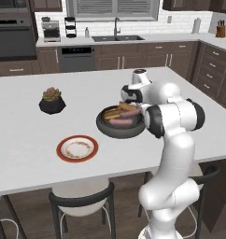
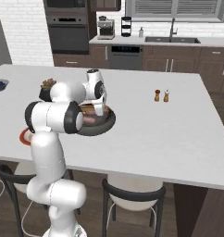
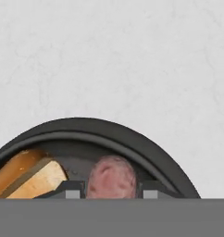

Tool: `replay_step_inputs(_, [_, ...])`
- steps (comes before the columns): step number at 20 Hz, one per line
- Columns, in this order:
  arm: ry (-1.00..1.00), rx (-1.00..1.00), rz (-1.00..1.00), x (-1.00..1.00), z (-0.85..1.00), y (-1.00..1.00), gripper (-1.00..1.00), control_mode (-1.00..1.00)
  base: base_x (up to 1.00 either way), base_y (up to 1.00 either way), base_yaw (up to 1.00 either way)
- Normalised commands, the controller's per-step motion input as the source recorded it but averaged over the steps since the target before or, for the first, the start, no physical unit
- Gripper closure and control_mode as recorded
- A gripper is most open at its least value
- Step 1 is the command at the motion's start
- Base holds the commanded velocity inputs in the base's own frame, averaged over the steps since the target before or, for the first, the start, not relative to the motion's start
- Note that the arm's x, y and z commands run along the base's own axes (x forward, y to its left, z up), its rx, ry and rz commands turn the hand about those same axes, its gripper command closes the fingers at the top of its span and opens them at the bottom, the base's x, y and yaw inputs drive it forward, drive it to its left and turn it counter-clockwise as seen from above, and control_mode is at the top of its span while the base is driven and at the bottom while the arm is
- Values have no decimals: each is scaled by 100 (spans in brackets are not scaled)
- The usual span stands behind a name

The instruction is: Place one bun and one sausage from the bowl on each plate.

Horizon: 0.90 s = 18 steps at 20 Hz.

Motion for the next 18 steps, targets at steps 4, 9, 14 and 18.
replay_step_inputs(4, [-12, 10, -9, -41, 79, 2, 100, -100, 0, 0, 0])
replay_step_inputs(9, [-1, 9, 0, -64, 61, 64, 100, -100, 0, 0, 0])
replay_step_inputs(14, [1, 1, 6, -74, 18, 100, 100, -100, 0, 0, 0])
replay_step_inputs(18, [0, 0, 7, -76, 1, 100, 100, -100, 0, 0, 0])
